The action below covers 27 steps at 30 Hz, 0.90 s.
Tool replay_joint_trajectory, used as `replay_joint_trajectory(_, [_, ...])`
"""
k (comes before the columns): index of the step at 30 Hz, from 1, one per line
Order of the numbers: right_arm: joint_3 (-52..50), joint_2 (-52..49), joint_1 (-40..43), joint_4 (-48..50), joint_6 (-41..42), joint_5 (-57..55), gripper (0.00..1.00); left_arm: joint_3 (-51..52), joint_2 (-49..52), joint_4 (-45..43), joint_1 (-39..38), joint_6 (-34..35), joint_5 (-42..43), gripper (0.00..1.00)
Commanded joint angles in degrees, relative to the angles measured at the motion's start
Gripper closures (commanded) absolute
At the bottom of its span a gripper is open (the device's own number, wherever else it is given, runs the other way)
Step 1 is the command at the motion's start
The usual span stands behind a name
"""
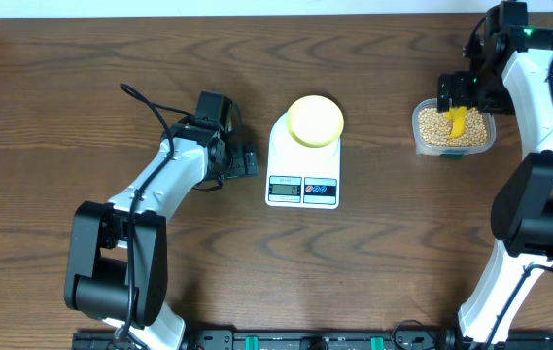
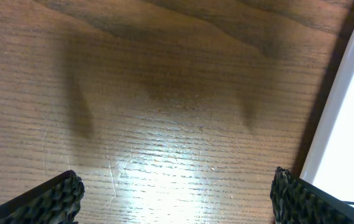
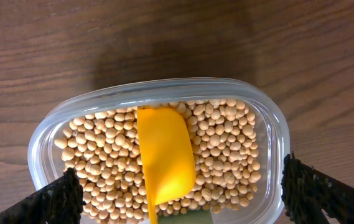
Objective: Scoop item into bowl and weigh 50g on scale
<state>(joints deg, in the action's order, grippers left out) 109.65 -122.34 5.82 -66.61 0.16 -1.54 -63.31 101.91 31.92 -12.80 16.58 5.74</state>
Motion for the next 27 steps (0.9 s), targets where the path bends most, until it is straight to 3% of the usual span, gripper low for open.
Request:
replay_joint_trajectory(1, [-0.4,-0.3,0.1,0.0,0.2,-0.3,0.01,0.2,0.7,0.7,0.3,0.5,0.3,0.02])
replay_joint_trajectory(9, [-0.4,-0.3,0.1,0.0,0.2,-0.3,0.01,-0.3,0.0,5.5,0.5,-1.0,0.4,0.02])
replay_joint_trajectory(12, [-0.4,-0.3,0.1,0.0,0.2,-0.3,0.01,-1.9,-1.6,9.5,1.3,-10.2,4.1,0.02])
replay_joint_trajectory(22, [-0.4,-0.3,0.1,0.0,0.2,-0.3,0.01,-12.4,-9.9,21.0,4.1,-29.0,8.4,0.02])
replay_joint_trajectory(27, [-0.4,-0.3,0.1,0.0,0.2,-0.3,0.01,-18.2,-11.1,24.4,4.3,-29.9,8.6,0.02])
